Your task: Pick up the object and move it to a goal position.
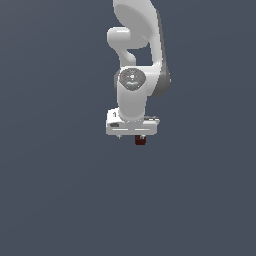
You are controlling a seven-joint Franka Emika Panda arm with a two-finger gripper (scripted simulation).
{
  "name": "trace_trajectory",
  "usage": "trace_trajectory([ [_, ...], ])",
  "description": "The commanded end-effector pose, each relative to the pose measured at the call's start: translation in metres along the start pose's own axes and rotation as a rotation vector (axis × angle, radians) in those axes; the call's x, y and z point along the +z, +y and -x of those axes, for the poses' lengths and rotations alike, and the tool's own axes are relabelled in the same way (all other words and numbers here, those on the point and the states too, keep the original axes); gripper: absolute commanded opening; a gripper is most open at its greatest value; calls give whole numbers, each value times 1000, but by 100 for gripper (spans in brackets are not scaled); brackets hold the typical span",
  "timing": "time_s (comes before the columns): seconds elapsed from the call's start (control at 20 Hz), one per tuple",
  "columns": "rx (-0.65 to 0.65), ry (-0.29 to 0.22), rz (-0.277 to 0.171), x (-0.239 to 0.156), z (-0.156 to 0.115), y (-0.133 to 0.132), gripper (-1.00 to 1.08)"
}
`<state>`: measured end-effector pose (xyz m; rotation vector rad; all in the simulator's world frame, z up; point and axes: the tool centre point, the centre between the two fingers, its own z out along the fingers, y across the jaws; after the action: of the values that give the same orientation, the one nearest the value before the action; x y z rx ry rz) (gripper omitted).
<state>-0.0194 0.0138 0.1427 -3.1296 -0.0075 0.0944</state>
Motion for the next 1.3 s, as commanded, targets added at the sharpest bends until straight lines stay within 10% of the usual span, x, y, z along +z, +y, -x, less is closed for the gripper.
trace_trajectory([
  [0.0, 0, 0, 0, 0, 0, 0, 100],
  [1.25, -4, 26, 10, 12, 5, -3, 100],
])
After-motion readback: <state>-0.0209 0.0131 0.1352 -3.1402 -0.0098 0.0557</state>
